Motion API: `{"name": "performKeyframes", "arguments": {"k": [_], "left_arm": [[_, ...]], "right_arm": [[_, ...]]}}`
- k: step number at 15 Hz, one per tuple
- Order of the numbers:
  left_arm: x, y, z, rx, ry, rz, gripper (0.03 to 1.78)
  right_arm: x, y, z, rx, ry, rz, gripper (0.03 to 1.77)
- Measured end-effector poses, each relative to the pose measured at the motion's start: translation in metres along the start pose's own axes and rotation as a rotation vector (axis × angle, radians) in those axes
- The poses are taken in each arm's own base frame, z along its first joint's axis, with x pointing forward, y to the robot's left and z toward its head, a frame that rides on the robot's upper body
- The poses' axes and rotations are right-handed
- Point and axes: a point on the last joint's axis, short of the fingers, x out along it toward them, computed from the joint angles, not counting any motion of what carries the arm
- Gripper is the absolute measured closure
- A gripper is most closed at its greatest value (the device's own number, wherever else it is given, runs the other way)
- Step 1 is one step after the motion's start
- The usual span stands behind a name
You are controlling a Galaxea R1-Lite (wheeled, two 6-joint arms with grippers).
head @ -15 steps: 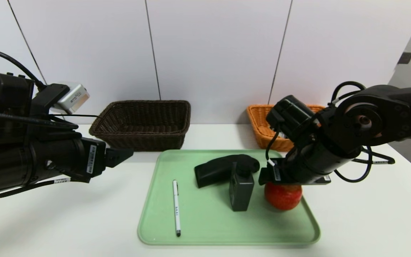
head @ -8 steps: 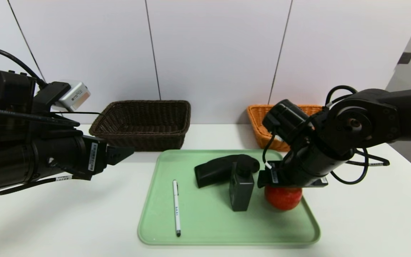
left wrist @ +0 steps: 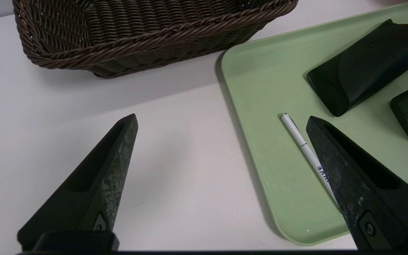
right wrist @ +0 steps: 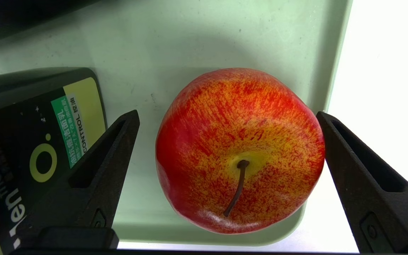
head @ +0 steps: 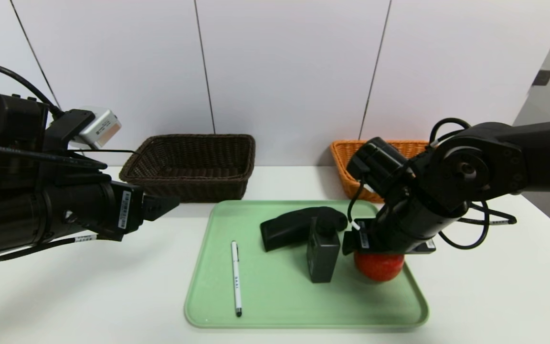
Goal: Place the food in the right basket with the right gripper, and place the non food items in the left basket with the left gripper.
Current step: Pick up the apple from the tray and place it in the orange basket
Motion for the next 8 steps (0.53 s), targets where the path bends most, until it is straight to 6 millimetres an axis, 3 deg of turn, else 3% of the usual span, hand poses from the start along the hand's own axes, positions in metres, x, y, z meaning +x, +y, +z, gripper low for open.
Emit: {"name": "performKeyframes", "arguments": {"k": [2,5,8], "left_arm": [[0.0,0.0,0.0,0.0,0.0,0.0,0.12],[0.0,0.0,0.0,0.0,0.001,-0.001,0.12],[-0.0002,0.0,-0.0003,0.0,0.001,-0.002,0.12]], "right_arm": [[0.0011,0.0001,-0.0007,0.01,0.005,-0.002,0.1],[0.0023,0.0,-0.0014,0.011,0.011,-0.003,0.51],[0.0036,0.0001,-0.0024,0.011,0.016,-0.003,0.57]]}}
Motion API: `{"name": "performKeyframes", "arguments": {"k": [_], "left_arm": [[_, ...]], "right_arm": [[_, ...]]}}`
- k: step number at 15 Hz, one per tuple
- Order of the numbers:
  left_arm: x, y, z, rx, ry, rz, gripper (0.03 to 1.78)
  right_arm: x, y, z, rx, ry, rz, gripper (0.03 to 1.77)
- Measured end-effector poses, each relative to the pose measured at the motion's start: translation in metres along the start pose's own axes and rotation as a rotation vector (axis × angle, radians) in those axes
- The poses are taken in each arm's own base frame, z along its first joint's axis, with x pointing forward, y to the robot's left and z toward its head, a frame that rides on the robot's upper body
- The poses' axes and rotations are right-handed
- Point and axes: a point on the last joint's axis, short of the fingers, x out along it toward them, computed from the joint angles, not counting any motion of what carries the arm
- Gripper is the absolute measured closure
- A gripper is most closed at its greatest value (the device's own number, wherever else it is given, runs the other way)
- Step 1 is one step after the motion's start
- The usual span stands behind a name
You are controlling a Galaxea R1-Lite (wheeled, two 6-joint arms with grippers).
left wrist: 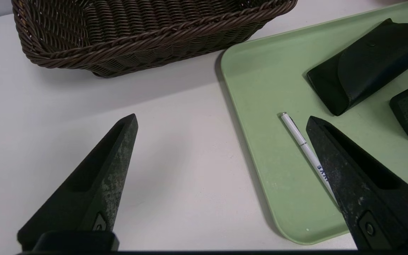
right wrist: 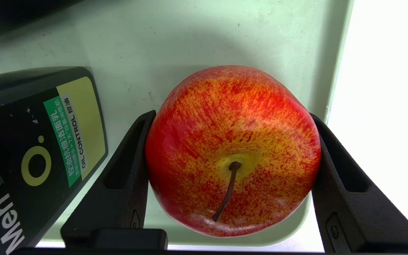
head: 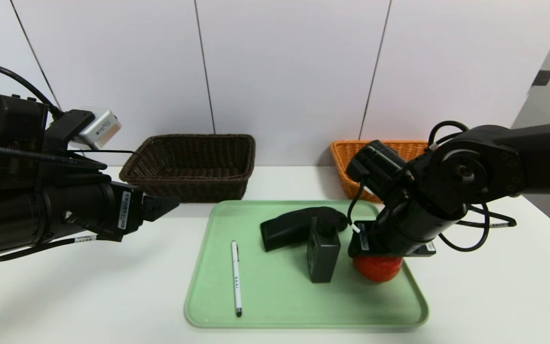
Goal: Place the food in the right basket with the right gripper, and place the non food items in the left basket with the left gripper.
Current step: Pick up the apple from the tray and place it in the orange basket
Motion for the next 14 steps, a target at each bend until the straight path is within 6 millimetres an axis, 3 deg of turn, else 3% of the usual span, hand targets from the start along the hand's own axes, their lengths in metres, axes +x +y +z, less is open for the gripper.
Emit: {"name": "performKeyframes", "arguments": {"k": [5,11,14], "left_arm": [[-0.001,0.0,0.0,0.0,0.0,0.0,0.12],[-0.001,0.0,-0.001,0.001,0.002,0.0,0.12],[-0.001,0.0,-0.001,-0.007,0.005,-0.002,0.12]], "right_arm": [[-0.009,-0.003,-0.001,-0.003,0.008,-0.003,0.57],[-0.091,-0.013,0.023,0.054,-0.181,0.099,0.58],[-0.126,-0.031,0.05,0.143,-0.329,0.138,0.58]]}}
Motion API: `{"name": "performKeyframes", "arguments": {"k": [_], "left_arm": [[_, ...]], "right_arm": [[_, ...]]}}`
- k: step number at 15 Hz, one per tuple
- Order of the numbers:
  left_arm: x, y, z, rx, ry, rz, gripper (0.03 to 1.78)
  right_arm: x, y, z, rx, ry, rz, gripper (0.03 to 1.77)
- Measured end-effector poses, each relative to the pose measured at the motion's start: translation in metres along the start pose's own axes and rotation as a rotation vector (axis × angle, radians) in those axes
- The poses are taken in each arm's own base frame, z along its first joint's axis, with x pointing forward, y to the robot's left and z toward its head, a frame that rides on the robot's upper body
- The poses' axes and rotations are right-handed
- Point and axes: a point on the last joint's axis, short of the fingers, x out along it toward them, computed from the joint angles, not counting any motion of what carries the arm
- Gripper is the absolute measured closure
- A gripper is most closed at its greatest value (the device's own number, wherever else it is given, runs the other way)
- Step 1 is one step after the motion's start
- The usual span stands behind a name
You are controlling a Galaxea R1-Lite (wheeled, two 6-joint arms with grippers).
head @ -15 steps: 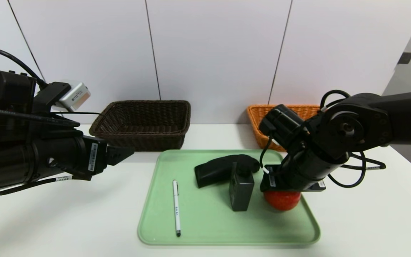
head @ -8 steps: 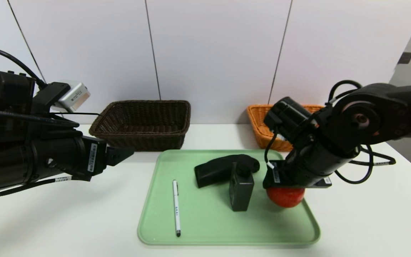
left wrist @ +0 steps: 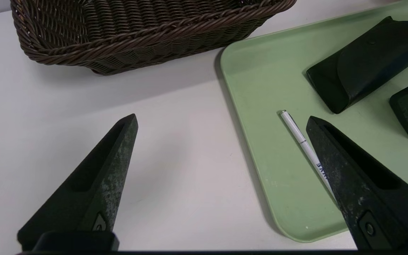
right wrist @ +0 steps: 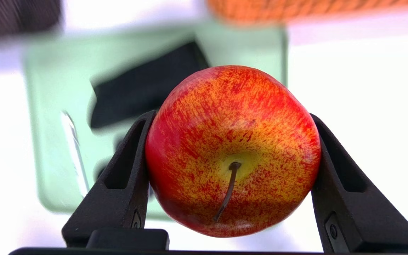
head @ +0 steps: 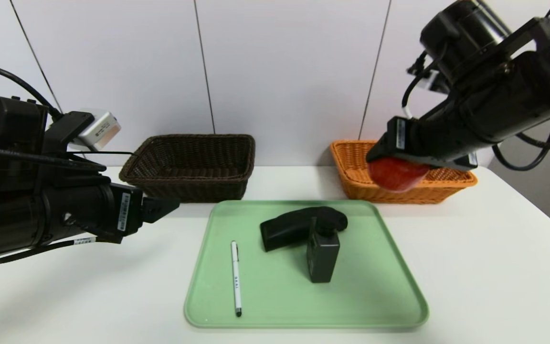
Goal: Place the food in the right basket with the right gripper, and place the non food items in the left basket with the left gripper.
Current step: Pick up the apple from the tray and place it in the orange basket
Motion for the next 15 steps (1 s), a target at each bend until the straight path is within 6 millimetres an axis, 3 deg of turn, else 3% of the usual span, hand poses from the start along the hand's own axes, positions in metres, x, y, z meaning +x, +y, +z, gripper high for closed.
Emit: {"name": "performKeyframes", "arguments": {"k": [2,4,10,15], "left_arm": [[0.0,0.0,0.001,-0.006,-0.004,-0.001,0.12],[-0.001,-0.001,0.001,-0.006,-0.006,-0.004,0.12],[0.001,-0.004,0.0,-0.005,0.0,-0.016,0.12],[0.004,-0.005,-0.001,-0.005,0.009,-0.019,0.12]], "right_arm": [[-0.002,-0.01,0.024,0.059,-0.108,0.006,0.58],[0.009,-0.021,0.044,0.11,-0.201,0.0,0.58],[0.073,-0.045,0.074,0.201,-0.284,-0.043,0.58],[0.133,-0.064,0.081,0.236,-0.28,-0.087,0.58]]}}
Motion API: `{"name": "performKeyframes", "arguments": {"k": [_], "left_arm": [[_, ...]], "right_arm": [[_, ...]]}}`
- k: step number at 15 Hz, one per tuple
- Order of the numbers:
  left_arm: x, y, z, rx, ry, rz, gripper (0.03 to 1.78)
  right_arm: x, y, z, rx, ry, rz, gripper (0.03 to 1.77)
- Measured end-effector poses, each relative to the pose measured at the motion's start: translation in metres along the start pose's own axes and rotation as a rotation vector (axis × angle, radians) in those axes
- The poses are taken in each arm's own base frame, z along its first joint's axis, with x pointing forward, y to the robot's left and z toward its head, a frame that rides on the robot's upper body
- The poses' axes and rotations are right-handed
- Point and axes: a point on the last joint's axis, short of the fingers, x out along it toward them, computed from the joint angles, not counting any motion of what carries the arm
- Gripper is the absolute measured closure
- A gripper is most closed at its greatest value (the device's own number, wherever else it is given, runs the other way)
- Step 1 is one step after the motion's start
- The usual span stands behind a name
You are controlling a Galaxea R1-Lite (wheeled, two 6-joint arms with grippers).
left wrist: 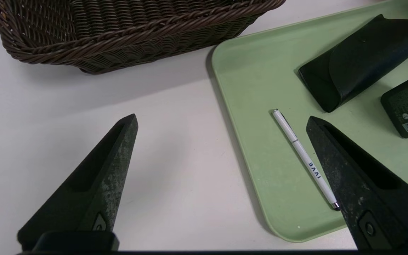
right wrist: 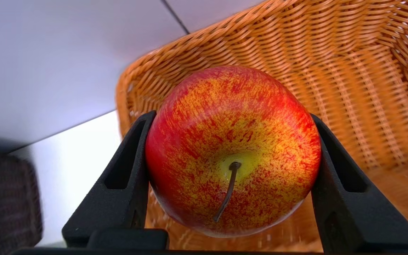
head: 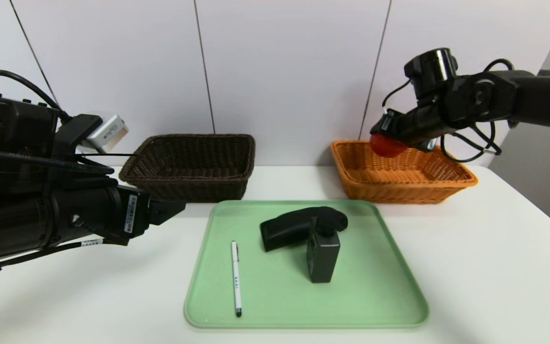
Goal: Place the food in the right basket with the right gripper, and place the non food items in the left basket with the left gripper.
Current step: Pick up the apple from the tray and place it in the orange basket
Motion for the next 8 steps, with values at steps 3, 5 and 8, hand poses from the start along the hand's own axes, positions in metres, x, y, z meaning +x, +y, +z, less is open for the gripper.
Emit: {"name": "performKeyframes", "arguments": {"k": [3,5,8], "left_arm": [[0.004,-0.003,0.003,-0.025,-0.001,-0.009,0.12],[0.006,-0.004,0.006,-0.027,-0.006,-0.012,0.12],[0.009,-0.005,0.01,-0.03,-0.01,-0.013,0.12]], "right_arm": [[0.027,-0.009,-0.007,0.003,0.027,-0.031,0.58],[0.04,-0.014,-0.01,0.008,0.031,-0.042,0.58],[0.05,-0.019,-0.014,0.006,0.049,-0.059,0.58]]}}
